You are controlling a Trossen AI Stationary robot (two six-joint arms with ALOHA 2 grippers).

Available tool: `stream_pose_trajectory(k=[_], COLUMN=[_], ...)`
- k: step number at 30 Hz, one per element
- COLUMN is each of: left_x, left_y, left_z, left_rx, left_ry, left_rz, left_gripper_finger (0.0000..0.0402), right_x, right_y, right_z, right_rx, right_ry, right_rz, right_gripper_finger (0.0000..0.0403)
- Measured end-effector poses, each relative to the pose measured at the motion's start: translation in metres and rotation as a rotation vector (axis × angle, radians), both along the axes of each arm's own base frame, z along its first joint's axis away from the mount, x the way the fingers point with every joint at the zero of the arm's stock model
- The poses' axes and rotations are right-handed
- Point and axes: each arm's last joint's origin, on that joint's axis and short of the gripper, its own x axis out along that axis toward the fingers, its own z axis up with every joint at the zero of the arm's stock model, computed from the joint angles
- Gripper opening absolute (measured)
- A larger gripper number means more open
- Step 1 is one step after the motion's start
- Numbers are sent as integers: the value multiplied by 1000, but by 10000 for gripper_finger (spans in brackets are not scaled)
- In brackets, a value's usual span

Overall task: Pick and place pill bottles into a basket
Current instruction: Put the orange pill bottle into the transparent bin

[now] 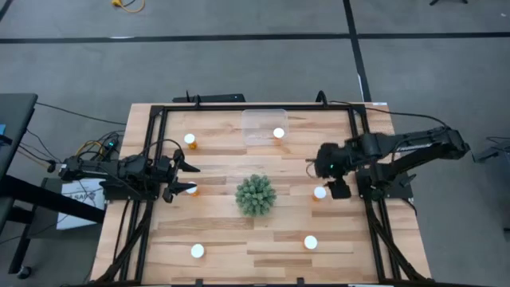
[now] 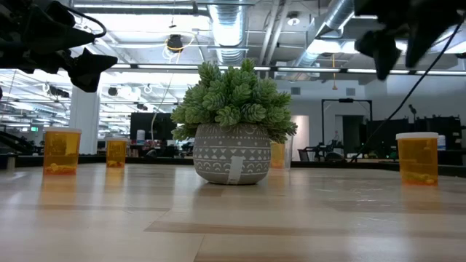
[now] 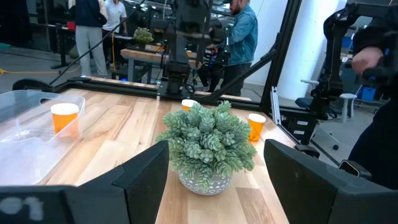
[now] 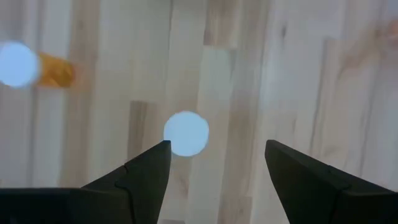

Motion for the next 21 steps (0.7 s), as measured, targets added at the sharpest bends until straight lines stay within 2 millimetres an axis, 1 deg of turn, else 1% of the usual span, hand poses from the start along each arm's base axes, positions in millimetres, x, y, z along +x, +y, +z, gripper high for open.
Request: stream_pose_trajectory(k=[3,6,16,21], left_x=[0,0,0,0], left_y=[0,0,0,0], left_z=[0,0,0,0], left_rx=[0,0,0,0], left_ry=[0,0,0,0], left_rz=[0,0,0,0], left_gripper_finger=[254,254,254,254], right_x=[0,2,1,-3], right_y=[6,10,12,18], right_z=[-17,-29,-43,-56], right_rx=[-17,-11,5,26], right_ry=[17,24,31,56], right_rz=[-4,-18,-53,-36], right_gripper_finger=[256,256,256,256])
